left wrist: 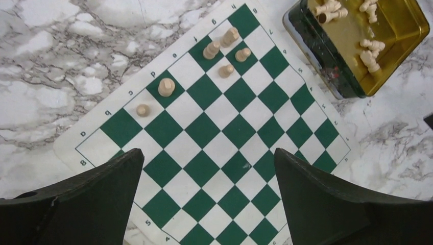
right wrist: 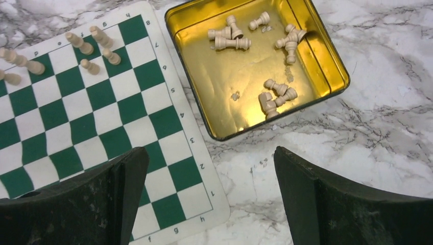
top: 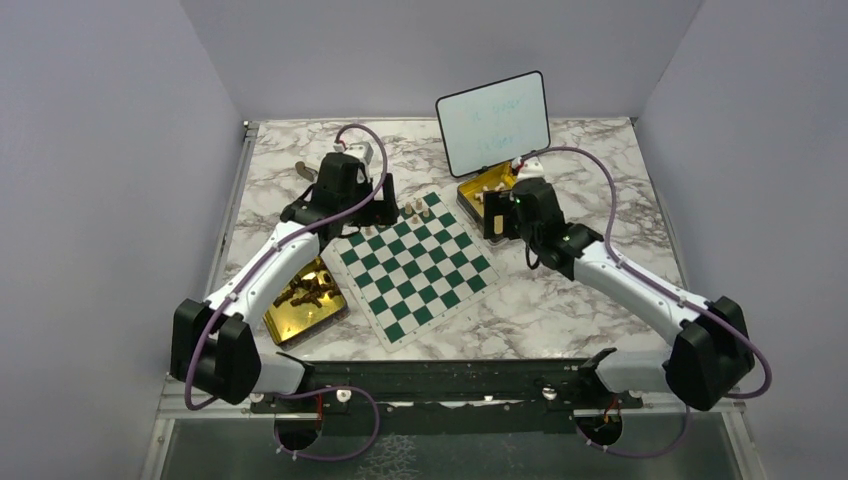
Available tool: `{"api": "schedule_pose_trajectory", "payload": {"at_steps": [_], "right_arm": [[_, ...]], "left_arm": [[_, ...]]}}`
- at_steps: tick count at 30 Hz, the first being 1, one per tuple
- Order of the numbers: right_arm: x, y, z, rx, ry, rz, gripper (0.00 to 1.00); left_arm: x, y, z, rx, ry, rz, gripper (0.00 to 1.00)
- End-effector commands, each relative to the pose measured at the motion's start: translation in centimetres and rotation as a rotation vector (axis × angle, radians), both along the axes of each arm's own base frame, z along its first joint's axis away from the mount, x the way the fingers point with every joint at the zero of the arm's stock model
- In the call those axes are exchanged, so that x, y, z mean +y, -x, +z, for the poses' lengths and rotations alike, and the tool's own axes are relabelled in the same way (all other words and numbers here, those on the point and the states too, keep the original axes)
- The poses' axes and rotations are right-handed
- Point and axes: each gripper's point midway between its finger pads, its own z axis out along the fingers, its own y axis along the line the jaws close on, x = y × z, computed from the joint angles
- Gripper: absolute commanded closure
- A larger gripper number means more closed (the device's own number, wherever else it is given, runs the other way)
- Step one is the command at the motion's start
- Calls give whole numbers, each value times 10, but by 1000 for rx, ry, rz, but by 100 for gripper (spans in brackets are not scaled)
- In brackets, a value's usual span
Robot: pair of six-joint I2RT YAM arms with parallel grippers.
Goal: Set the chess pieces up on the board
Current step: Pick up the chess piece from the storage box.
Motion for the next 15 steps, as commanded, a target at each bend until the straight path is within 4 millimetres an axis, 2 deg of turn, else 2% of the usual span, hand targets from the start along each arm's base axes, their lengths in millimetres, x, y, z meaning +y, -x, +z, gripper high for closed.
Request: {"api": "schedule_pose_trajectory", "payload": {"at_steps": [1,4,6,11,12,15], "right_arm": [[3,-32,4,-30,48,-5,5],[6,-47,-7,-1,44,11,14],[3,-59,-13,15,13,1,23],[-2,-84,-31,86,-181,-100,55],[-3,-88,-36,101,-214,-147,59],[-4,-97,-45,152,-316,-300,61]], "left_arm": [[1,22,-2,5,21,-52,1],[4,30,-4,-1,14,-66,1],[7,34,-9,-5,1,-63,1],[11,34,-9,-13,-9,-53,1],[11,34,-7,-19,-6,-50,1],[13,34,-3,-33,-9,-46,1]]}}
